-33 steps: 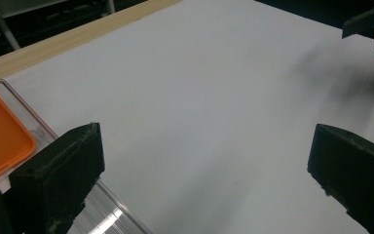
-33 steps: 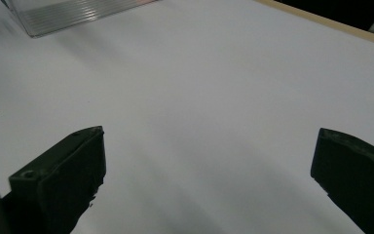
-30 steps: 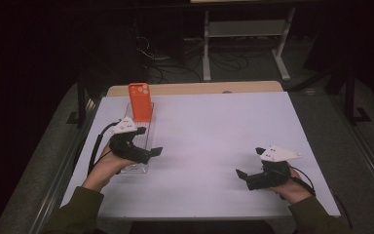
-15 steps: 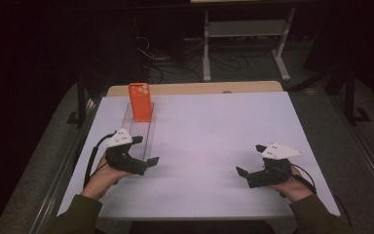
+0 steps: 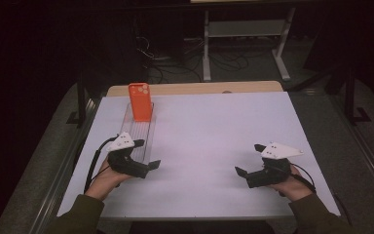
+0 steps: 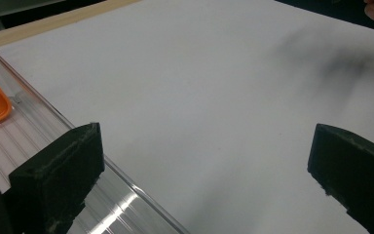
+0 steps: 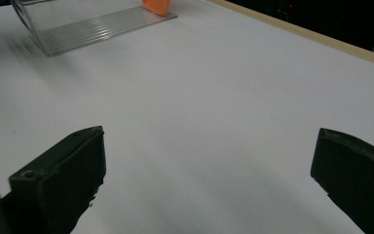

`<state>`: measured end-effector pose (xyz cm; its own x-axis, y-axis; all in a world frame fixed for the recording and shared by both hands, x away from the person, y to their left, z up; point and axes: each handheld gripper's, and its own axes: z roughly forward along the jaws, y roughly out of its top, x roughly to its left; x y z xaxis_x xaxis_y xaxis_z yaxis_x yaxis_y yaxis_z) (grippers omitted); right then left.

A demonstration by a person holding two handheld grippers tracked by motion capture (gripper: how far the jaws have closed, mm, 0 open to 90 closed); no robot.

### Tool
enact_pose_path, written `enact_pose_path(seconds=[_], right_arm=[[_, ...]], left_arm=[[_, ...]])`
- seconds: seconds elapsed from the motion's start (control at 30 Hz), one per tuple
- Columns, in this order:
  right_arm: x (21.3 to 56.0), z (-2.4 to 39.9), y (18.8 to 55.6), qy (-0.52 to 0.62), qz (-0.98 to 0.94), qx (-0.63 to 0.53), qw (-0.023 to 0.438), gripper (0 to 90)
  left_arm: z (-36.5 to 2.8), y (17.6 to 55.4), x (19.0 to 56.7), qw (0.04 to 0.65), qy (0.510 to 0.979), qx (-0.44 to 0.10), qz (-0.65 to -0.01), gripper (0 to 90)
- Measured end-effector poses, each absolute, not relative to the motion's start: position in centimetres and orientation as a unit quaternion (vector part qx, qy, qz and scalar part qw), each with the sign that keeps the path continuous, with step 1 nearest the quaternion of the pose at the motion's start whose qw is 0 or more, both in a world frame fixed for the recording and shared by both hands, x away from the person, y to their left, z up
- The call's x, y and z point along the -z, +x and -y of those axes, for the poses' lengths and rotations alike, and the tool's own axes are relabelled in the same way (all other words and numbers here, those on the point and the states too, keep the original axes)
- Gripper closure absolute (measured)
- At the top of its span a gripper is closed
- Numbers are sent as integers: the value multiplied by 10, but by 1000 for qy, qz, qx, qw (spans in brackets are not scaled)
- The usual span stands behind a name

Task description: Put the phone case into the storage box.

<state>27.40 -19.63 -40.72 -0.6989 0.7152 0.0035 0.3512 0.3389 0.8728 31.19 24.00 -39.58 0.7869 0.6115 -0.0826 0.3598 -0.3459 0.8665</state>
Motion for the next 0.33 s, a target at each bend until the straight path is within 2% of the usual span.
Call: enact_pose_path(seconds=[0.33], right_arm=[[407,197,274,334,-793,-469,198,0]], left_arm=[[-239,312,398,484,812,-123,-301,0]])
